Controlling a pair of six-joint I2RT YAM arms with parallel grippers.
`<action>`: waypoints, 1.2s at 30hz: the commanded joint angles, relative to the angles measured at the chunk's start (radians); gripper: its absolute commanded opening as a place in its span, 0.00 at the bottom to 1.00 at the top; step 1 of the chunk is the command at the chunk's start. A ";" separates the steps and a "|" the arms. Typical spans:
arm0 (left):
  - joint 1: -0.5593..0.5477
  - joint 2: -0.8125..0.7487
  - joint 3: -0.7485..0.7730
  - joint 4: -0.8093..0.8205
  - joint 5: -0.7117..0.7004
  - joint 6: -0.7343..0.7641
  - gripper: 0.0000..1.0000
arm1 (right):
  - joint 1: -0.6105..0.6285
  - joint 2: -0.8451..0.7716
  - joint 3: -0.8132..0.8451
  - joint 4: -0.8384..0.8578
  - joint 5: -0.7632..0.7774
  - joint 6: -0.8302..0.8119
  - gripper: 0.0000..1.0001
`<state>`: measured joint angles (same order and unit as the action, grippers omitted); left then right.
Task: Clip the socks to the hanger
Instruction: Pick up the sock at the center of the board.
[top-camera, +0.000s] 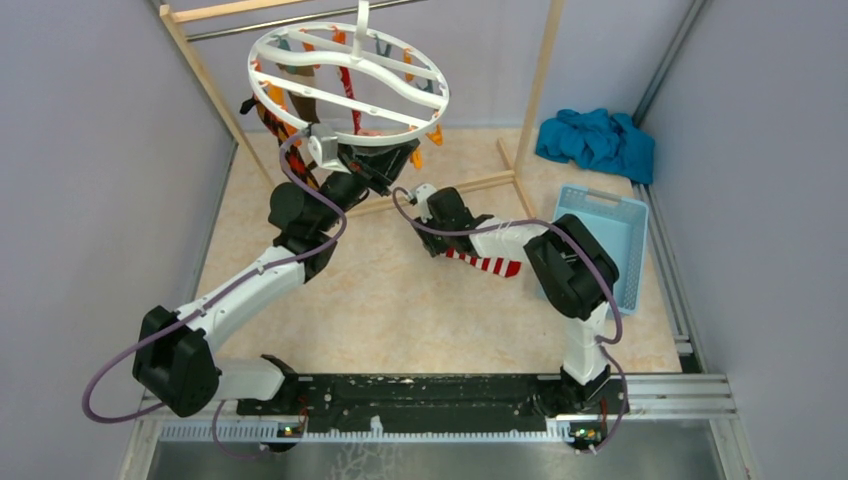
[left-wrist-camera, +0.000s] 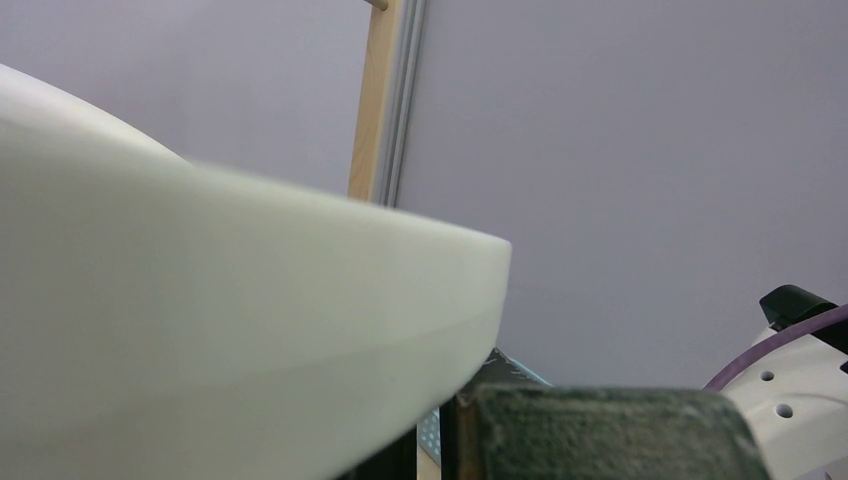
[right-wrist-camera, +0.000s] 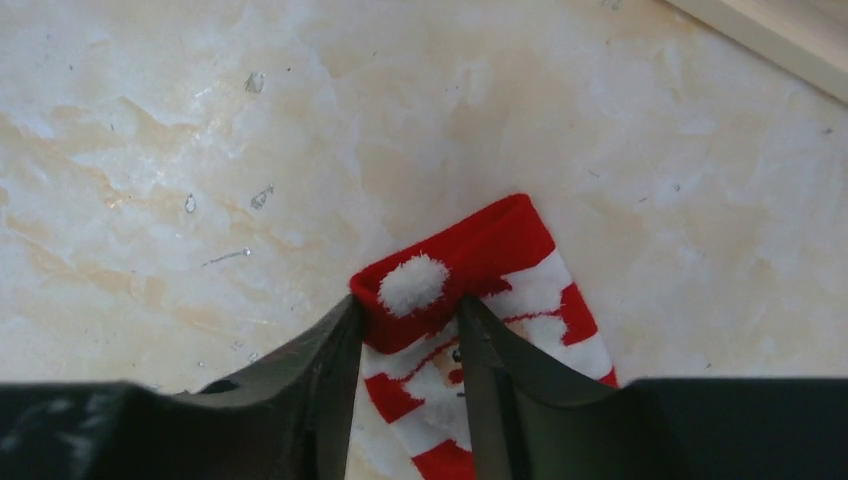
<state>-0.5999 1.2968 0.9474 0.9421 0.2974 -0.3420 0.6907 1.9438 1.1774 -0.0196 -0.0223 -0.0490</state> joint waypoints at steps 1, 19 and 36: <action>-0.005 -0.015 -0.003 -0.022 0.017 0.009 0.00 | 0.007 -0.046 -0.061 -0.009 0.011 0.014 0.32; -0.004 -0.017 0.010 -0.030 0.018 -0.007 0.00 | -0.031 -0.648 -0.401 0.154 -0.150 -0.029 0.00; -0.004 -0.023 0.008 -0.020 0.052 -0.065 0.00 | -0.223 -0.832 -0.315 0.217 -0.464 0.064 0.00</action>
<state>-0.5995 1.2945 0.9478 0.9371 0.2977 -0.3779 0.4728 1.0966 0.7788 0.0929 -0.5236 -0.0261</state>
